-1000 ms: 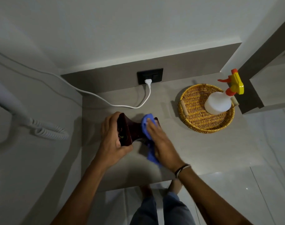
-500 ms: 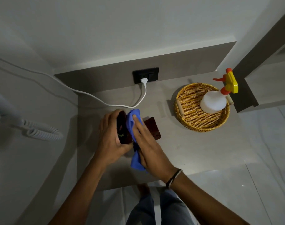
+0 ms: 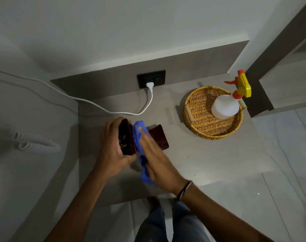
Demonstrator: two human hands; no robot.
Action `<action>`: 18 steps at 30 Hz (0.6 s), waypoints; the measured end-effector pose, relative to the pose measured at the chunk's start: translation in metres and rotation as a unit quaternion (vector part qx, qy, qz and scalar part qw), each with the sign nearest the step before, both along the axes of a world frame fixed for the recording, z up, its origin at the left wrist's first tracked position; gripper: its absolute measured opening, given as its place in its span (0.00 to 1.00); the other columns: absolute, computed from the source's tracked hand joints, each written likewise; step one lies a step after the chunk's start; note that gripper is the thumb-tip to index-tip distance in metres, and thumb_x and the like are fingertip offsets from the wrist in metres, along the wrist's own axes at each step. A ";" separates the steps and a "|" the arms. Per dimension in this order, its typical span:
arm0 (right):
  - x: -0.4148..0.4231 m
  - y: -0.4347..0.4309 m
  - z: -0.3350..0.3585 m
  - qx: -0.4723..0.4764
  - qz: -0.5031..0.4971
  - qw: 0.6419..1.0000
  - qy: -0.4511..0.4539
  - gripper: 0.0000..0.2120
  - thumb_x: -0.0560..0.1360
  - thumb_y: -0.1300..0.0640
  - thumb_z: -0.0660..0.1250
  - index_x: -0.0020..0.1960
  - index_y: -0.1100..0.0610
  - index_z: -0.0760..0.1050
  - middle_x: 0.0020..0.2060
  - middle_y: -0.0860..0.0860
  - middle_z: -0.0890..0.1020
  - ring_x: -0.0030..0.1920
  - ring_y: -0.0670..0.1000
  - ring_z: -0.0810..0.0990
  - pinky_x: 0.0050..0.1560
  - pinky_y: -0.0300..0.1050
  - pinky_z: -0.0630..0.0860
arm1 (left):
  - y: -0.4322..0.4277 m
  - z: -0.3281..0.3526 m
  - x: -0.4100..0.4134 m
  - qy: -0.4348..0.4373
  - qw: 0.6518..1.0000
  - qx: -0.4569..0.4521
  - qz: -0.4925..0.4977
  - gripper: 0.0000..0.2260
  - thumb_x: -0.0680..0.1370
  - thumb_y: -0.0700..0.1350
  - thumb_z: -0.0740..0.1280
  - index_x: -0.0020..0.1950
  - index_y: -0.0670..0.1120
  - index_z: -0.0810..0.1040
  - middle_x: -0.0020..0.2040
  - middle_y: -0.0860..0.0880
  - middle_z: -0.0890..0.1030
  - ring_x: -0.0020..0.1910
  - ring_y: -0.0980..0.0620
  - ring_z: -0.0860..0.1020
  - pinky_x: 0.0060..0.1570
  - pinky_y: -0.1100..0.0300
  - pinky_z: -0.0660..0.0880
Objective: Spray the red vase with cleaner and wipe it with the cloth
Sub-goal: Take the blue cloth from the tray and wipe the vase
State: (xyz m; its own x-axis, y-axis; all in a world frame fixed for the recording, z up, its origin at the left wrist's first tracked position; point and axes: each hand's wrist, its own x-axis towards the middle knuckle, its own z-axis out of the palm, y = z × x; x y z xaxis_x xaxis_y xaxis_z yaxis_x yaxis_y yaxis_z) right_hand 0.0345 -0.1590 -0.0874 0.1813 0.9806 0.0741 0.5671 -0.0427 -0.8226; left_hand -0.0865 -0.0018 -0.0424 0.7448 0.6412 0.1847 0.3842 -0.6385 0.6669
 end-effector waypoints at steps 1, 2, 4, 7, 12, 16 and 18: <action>0.015 -0.003 -0.009 -0.029 -0.001 1.000 -0.005 0.43 0.79 0.77 0.64 0.86 0.59 0.48 0.86 0.51 0.45 0.88 0.55 0.46 0.89 0.53 0.50 | -0.001 -0.002 -0.002 0.015 1.000 -0.010 0.013 0.42 0.59 0.55 0.72 0.72 0.42 0.71 0.62 0.56 0.67 0.60 0.44 0.72 0.58 0.36 0.74; 0.031 -0.006 -0.017 -0.062 -0.003 0.998 -0.028 0.41 0.80 0.75 0.65 0.86 0.59 0.49 0.85 0.49 0.45 0.87 0.55 0.46 0.88 0.54 0.51 | -0.002 -0.002 -0.003 0.027 0.999 -0.022 0.025 0.44 0.59 0.55 0.72 0.73 0.40 0.71 0.63 0.52 0.68 0.62 0.42 0.72 0.60 0.35 0.74; 0.061 -0.009 -0.031 -0.137 -0.004 0.985 -0.107 0.41 0.83 0.70 0.66 0.87 0.56 0.48 0.86 0.48 0.43 0.88 0.58 0.45 0.87 0.55 0.54 | -0.005 -0.001 -0.002 0.037 0.998 -0.045 0.033 0.45 0.58 0.55 0.72 0.75 0.40 0.71 0.65 0.49 0.69 0.64 0.42 0.71 0.61 0.35 0.74; 0.087 -0.009 -0.036 -0.201 -0.027 0.973 -0.111 0.45 0.79 0.71 0.70 0.88 0.57 0.49 0.88 0.57 0.50 0.88 0.62 0.51 0.87 0.61 0.58 | -0.006 0.000 0.005 0.040 0.997 -0.052 0.032 0.45 0.59 0.54 0.73 0.76 0.44 0.70 0.67 0.50 0.69 0.67 0.46 0.68 0.63 0.35 0.74; 0.084 -0.014 -0.029 -0.122 -0.258 0.933 0.219 0.32 0.81 0.78 0.56 0.81 0.59 0.68 0.74 0.61 0.79 0.73 0.57 0.80 0.77 0.51 0.75 | -0.002 -0.019 -0.004 -0.076 0.963 -0.233 0.111 0.44 0.60 0.50 0.77 0.76 0.56 0.69 0.72 0.47 0.69 0.71 0.47 0.74 0.66 0.45 0.80; 0.077 -0.024 -0.026 -0.136 -0.327 0.837 0.417 0.28 0.83 0.75 0.55 0.75 0.53 0.75 0.48 0.54 0.90 0.42 0.51 0.90 0.41 0.42 0.88 | -0.004 -0.032 -0.006 -0.090 0.929 -0.310 0.181 0.49 0.61 0.53 0.82 0.80 0.58 0.67 0.77 0.49 0.71 0.75 0.53 0.73 0.74 0.44 0.73; 0.074 -0.023 -0.023 -0.128 -0.338 0.817 0.450 0.27 0.84 0.75 0.56 0.75 0.52 0.75 0.46 0.53 0.91 0.41 0.53 0.90 0.41 0.44 0.89 | -0.007 -0.031 -0.005 -0.086 0.920 -0.339 0.179 0.52 0.64 0.60 0.84 0.83 0.66 0.60 0.84 0.54 0.65 0.81 0.55 0.66 0.79 0.44 0.67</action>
